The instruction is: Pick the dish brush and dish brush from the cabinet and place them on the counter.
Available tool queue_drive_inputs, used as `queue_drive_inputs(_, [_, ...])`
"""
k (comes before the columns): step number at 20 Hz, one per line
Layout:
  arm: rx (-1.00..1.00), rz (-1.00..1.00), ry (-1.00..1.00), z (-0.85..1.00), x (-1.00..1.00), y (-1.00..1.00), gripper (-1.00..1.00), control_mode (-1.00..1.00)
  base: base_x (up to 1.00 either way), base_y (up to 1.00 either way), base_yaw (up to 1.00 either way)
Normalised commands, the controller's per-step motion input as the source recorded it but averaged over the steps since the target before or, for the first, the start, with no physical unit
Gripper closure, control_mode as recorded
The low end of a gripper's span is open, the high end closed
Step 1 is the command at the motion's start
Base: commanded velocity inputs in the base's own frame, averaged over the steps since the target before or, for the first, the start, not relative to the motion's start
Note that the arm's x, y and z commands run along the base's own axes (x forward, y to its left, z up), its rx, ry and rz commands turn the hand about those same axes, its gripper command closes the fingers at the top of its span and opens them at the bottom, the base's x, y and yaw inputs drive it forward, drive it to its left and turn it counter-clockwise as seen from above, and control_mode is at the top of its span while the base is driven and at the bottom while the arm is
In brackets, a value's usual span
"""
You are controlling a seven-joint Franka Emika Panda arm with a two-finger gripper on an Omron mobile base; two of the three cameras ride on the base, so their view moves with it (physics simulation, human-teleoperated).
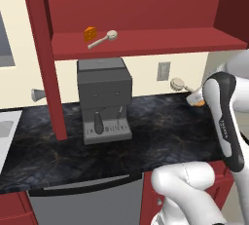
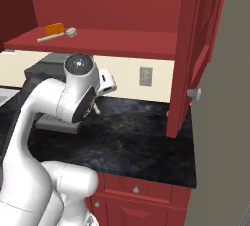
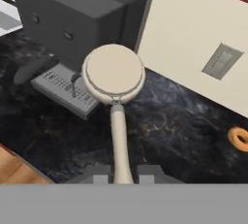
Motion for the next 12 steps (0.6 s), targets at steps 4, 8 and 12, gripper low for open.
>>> queue_drive_inputs(4, [-0.01,0.03,-0.10,-1.00,0.13,0.01,1.00,-1.00,0.00,0.00,0.00])
queue_drive_inputs(8, [0.00,0.04,-0.08,-0.99,0.38,0.00,1.00,-1.00,0.00,0.00,0.00])
queue_drive_inputs(12, [0.00,0.04,-0.04,-0.80,0.60,0.00,1.00,-1.00,0.00,0.00,0.00])
